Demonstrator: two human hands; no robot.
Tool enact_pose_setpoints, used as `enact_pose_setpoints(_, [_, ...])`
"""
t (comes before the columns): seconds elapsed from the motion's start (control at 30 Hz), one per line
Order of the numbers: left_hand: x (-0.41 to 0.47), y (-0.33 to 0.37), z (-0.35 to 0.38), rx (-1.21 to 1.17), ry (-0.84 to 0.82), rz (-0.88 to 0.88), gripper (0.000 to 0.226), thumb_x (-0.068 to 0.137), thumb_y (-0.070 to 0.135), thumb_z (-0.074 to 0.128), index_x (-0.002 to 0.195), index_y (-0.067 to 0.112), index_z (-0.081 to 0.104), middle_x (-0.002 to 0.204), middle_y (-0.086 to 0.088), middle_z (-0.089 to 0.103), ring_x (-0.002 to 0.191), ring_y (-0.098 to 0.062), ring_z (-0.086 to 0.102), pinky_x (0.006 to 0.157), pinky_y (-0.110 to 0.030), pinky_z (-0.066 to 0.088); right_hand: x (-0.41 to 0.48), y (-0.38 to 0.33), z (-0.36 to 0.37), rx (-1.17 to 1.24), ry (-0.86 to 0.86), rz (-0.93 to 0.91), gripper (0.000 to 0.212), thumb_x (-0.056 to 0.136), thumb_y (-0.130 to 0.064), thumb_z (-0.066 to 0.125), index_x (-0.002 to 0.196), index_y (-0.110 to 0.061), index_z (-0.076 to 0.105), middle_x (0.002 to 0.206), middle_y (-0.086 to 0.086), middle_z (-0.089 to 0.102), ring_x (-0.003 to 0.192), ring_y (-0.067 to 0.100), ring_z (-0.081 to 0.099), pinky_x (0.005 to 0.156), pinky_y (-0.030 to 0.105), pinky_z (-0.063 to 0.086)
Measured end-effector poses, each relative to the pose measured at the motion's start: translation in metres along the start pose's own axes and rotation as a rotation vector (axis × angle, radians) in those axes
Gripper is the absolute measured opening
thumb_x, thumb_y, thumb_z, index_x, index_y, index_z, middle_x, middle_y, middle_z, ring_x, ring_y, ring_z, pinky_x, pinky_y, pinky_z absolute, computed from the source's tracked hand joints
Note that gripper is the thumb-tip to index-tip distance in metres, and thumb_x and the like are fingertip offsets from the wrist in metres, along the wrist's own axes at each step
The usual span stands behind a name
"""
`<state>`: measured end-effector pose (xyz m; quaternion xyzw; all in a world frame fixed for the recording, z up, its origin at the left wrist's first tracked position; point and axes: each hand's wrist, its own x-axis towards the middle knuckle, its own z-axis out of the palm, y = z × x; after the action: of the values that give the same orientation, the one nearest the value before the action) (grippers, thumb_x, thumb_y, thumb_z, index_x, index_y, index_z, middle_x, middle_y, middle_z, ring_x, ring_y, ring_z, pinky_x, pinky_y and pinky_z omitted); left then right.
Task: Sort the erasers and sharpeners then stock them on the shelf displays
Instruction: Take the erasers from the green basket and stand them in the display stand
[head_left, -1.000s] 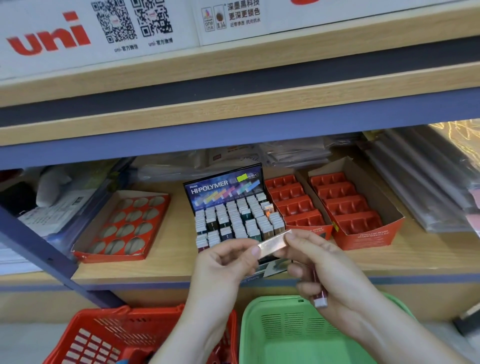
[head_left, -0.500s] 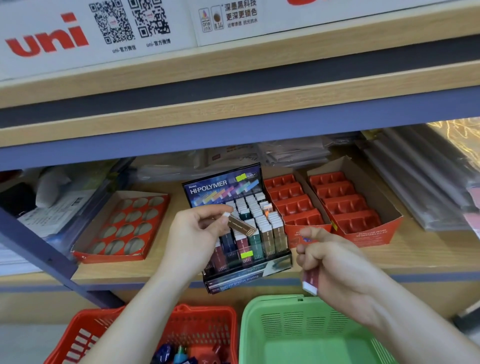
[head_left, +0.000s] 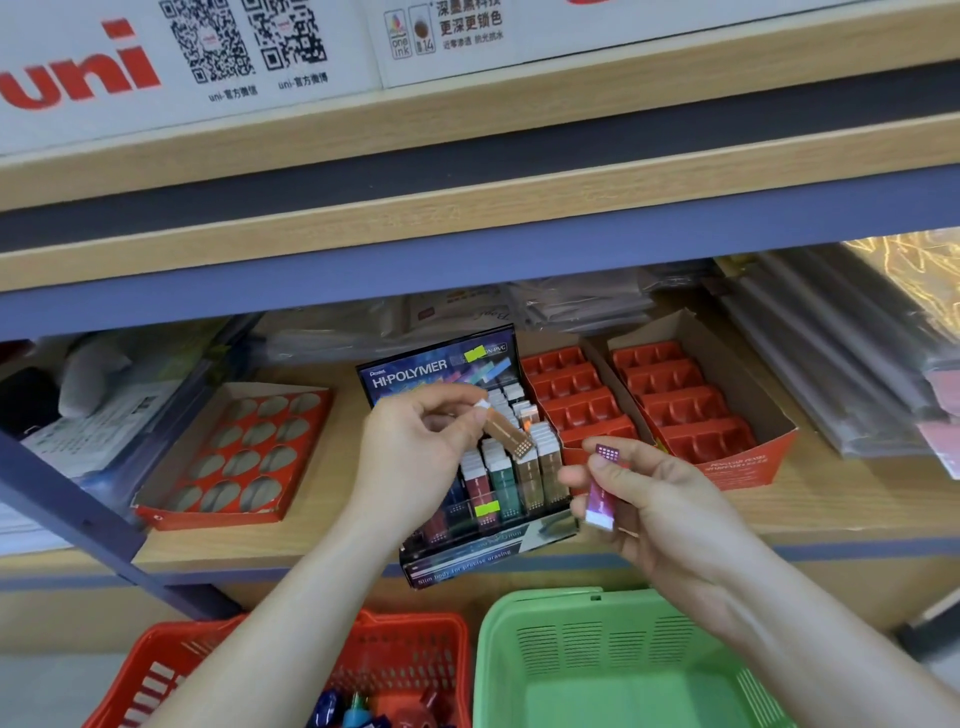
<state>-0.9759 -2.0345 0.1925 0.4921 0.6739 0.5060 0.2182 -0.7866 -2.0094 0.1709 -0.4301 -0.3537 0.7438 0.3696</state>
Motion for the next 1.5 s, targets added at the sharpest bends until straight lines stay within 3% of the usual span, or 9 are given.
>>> enact_pose_setpoints(0.2, [0.028, 0.002, 0.018, 0.058, 0.029, 0.049, 0.014, 0.087, 0.016, 0.069, 0.087, 0.03, 0.071, 0.081, 0.009, 0.073, 0.078, -0.011, 0.069, 0.079, -0.033, 0.058, 0.004, -0.002, -0.005, 0.014, 0.018, -0.042, 0.019, 0.094, -0.008, 0.058, 0.112, -0.006, 0.063, 0.088, 0.011, 0.076, 0.062, 0.016, 0.067, 0.074, 0.038, 0.046])
enact_pose_setpoints(0.37, [0.046, -0.007, 0.034, 0.33, -0.066, 0.124, 0.015, 0.088, 0.019, 0.069, 0.102, 0.02, 0.074, 0.086, 0.011, 0.069, 0.073, 0.0, 0.06, 0.064, -0.005, 0.044, 0.005, -0.002, -0.009, 0.033, 0.027, -0.037, 0.017, 0.094, -0.007, 0.058, 0.11, -0.008, 0.064, 0.086, 0.01, 0.075, 0.061, 0.017, 0.068, 0.072, 0.039, 0.051])
enact_pose_setpoints(0.47, [0.053, -0.009, 0.038, 0.492, -0.137, 0.157, 0.019, 0.088, 0.022, 0.069, 0.106, 0.019, 0.073, 0.097, 0.007, 0.071, 0.08, -0.003, 0.06, 0.072, -0.011, 0.041, 0.006, -0.004, -0.012, 0.047, 0.046, -0.022, 0.014, 0.092, -0.007, 0.06, 0.103, -0.01, 0.07, 0.076, 0.008, 0.069, 0.066, 0.021, 0.067, 0.061, 0.033, 0.054])
enact_pose_setpoints(0.57, [0.057, -0.007, 0.04, 0.621, -0.241, 0.201, 0.02, 0.088, 0.022, 0.069, 0.108, 0.018, 0.072, 0.102, 0.003, 0.072, 0.088, -0.007, 0.062, 0.078, -0.015, 0.041, 0.007, -0.006, -0.013, 0.062, 0.055, -0.012, 0.014, 0.091, -0.008, 0.062, 0.094, -0.011, 0.075, 0.069, 0.005, 0.063, 0.075, 0.026, 0.061, 0.073, 0.04, 0.054])
enact_pose_setpoints(0.73, [0.059, -0.002, 0.048, 0.797, -0.34, 0.299, 0.018, 0.089, 0.021, 0.067, 0.105, 0.016, 0.072, 0.104, 0.001, 0.071, 0.093, -0.011, 0.063, 0.079, -0.017, 0.043, 0.005, -0.01, -0.015, 0.037, 0.055, -0.057, 0.014, 0.087, -0.006, 0.066, 0.094, -0.014, 0.075, 0.076, 0.004, 0.071, 0.062, 0.01, 0.06, 0.06, 0.025, 0.043])
enact_pose_setpoints(1.0, [0.063, 0.011, 0.036, 0.641, -0.369, 0.141, 0.02, 0.095, 0.026, 0.059, 0.1, 0.015, 0.075, 0.102, 0.012, 0.071, 0.091, -0.008, 0.064, 0.084, -0.022, 0.049, 0.005, -0.004, -0.013, 0.174, 0.035, -0.066, 0.013, 0.086, 0.009, 0.06, 0.095, 0.001, 0.064, 0.085, 0.018, 0.072, 0.071, 0.018, 0.071, 0.062, 0.021, 0.058])
enact_pose_setpoints(1.23, [-0.011, 0.022, 0.005, -0.02, -0.347, -0.096, 0.009, 0.08, 0.02, 0.075, 0.086, 0.014, 0.072, 0.072, -0.008, 0.072, 0.062, -0.014, 0.064, 0.065, -0.029, 0.056, 0.002, 0.004, 0.001, 0.281, -0.059, -0.065, 0.017, 0.084, 0.01, 0.06, 0.099, 0.004, 0.062, 0.086, 0.021, 0.071, 0.074, 0.022, 0.073, 0.062, 0.022, 0.059])
enact_pose_setpoints(1.37, [-0.022, 0.013, -0.011, -0.069, -0.125, -0.111, 0.005, 0.079, 0.013, 0.076, 0.079, 0.018, 0.074, 0.071, -0.008, 0.073, 0.067, -0.026, 0.067, 0.069, -0.032, 0.058, -0.001, 0.01, 0.008, 0.068, -0.066, -0.098, 0.016, 0.086, 0.001, 0.065, 0.1, -0.007, 0.067, 0.087, 0.011, 0.072, 0.076, 0.019, 0.071, 0.063, 0.026, 0.058])
enact_pose_setpoints(1.5, [-0.022, 0.001, -0.054, 0.128, 0.097, 0.021, 0.013, 0.081, 0.016, 0.075, 0.076, 0.028, 0.075, 0.068, 0.005, 0.071, 0.063, -0.009, 0.064, 0.066, -0.022, 0.053, 0.009, 0.021, 0.005, -0.627, 0.041, -0.343, 0.029, 0.089, -0.003, 0.063, 0.101, -0.029, 0.066, 0.097, -0.002, 0.064, 0.086, 0.01, 0.061, 0.07, 0.014, 0.048])
